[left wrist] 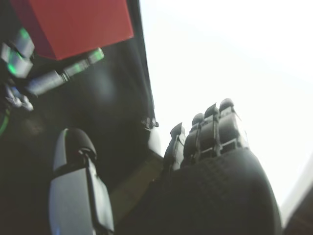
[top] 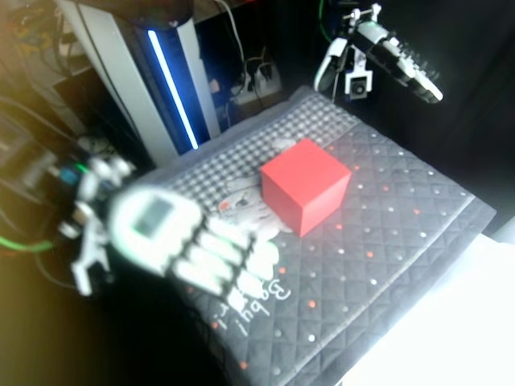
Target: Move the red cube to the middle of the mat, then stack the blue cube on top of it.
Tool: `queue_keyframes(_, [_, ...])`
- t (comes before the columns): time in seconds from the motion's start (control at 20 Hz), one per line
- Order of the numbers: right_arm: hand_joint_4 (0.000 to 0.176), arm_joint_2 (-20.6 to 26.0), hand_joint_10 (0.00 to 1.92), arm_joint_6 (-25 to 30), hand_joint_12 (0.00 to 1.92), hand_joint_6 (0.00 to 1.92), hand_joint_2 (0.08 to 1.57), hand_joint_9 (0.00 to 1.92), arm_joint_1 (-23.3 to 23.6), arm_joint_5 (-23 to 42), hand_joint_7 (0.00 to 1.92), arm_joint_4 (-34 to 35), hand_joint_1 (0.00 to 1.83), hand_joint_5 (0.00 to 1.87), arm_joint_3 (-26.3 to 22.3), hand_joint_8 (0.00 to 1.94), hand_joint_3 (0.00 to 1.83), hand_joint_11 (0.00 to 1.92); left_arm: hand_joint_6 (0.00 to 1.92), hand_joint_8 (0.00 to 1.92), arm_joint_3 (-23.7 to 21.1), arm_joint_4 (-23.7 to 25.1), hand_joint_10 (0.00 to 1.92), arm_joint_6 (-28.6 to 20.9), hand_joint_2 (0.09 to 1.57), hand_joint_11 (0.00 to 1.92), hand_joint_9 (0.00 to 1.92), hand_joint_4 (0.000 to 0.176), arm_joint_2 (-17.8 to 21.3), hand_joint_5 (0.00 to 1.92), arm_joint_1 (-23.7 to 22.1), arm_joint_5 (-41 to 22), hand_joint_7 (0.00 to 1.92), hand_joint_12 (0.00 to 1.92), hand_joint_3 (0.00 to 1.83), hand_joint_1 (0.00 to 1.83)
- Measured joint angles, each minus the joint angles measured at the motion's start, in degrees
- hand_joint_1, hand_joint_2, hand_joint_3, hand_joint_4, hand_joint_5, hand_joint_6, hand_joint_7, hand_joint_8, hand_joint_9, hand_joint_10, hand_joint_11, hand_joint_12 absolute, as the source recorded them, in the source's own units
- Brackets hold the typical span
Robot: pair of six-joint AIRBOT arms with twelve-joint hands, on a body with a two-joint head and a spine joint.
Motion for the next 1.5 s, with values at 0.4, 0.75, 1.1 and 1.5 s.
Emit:
queue_keyframes(0.4, [0.0,0.74,1.92,-0.61,1.92,1.92,1.22,1.52,2.67,-1.03,1.47,-3.61,1.48,1.37,-1.14,1.94,0.0,1.58,0.02,0.0,-0.66,-3.96,0.0,-0.04,1.02,0.0,0.0,0.094,0.68,0.08,3.58,-7.3,0.0,0.0,0.03,0.69])
queue_keyframes(0.75, [0.0,4.09,1.92,-0.48,1.92,1.92,1.28,1.44,9.31,-0.76,1.41,-11.08,1.52,1.31,-4.96,1.94,0.0,1.47,0.02,0.0,-0.66,-4.13,0.0,-0.02,1.03,0.0,0.0,0.116,0.94,0.12,3.61,-8.22,0.0,0.0,0.02,0.62])
queue_keyframes(1.1, [0.0,2.71,1.92,-0.31,1.92,1.92,1.31,1.39,16.5,5.95,1.28,-21.38,1.48,1.18,-8.55,1.94,0.0,1.52,0.02,0.0,-0.46,-4.33,0.0,-0.02,1.01,0.0,0.0,0.098,0.92,0.15,3.74,-8.76,0.0,0.0,0.0,0.61])
queue_keyframes(1.5, [0.0,-2.19,1.92,12.92,1.92,1.92,1.32,1.43,18.1,9.2,1.34,-28.79,1.49,1.13,-6.51,1.94,0.0,1.56,0.01,0.0,0.0,-5.95,0.0,-0.04,1.03,0.0,0.0,0.134,0.63,0.15,3.74,-9.09,0.0,0.0,0.0,0.66])
